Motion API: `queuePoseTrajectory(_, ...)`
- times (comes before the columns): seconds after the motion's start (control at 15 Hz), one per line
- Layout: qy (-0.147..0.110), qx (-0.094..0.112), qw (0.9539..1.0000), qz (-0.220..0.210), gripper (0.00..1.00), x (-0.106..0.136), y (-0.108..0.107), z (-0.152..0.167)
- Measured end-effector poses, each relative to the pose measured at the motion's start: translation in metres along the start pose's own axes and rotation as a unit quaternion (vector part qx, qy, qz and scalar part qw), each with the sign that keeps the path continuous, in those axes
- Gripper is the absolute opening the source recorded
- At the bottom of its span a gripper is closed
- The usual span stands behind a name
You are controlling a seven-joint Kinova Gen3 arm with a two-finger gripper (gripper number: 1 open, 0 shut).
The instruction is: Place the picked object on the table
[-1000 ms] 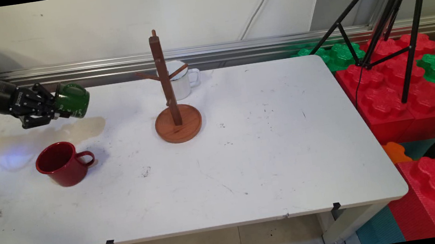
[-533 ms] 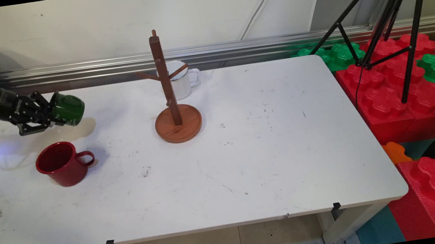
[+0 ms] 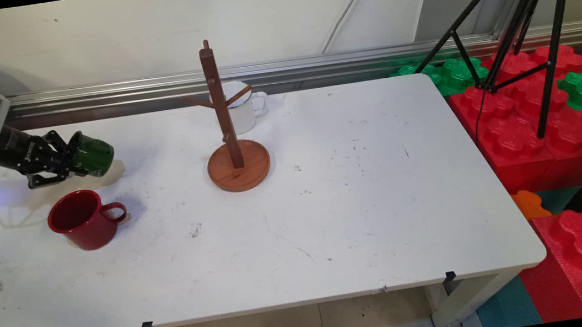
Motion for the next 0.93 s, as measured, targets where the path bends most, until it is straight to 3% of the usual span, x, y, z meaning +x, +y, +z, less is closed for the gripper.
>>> queuePoseTrajectory(0.93, -0.040, -0.022, 0.9986, 0.026, 0.00, -0.003, 0.002, 0.019)
